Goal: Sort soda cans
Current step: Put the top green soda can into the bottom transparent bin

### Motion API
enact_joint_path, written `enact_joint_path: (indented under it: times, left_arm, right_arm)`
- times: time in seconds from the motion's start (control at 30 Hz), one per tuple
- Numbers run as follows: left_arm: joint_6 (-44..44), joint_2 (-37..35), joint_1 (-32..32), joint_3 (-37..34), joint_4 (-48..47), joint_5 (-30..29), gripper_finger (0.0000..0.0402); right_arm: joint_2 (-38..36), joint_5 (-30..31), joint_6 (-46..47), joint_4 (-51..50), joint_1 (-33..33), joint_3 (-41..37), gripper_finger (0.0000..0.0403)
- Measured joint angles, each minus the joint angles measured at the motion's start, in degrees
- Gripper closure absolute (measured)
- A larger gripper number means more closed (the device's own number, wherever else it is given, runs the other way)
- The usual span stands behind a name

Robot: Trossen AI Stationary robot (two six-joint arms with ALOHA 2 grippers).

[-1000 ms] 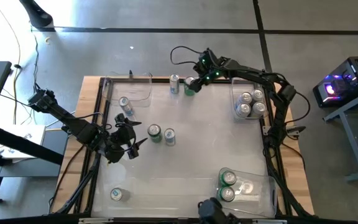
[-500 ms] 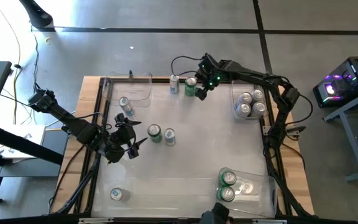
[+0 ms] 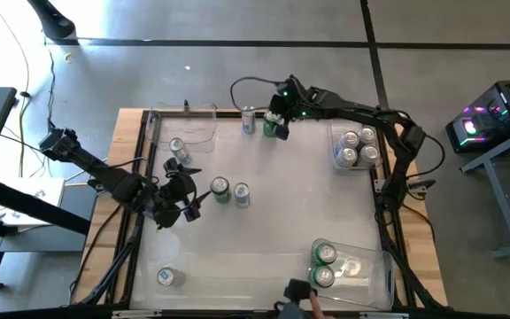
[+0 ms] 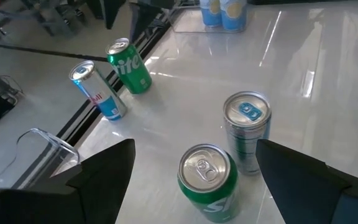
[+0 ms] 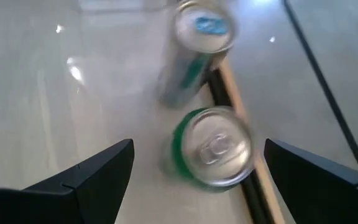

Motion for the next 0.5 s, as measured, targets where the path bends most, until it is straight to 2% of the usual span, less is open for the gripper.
enact_joint_path:
  times: [0.17,0.33,0.5]
  left_arm:
    - [0.78,0.0,2.01,0.0,-0.02,0.83,0.0073]
    - [1.16,0.0,3.65,0.0,0.06,3.35,0.0073]
    - [1.47,0.0,4.6,0.0,0.07,3.99,0.0073]
  right_arm:
    - [0.88,-5.97,6.04,3.68,-3.11,0.0,0.0046]
    - [2.31,-7.23,7.35,3.58,-4.81,-0.02,0.0045]
    - [3.84,-11.41,10.29,4.81,-5.48,-0.02,0.0045]
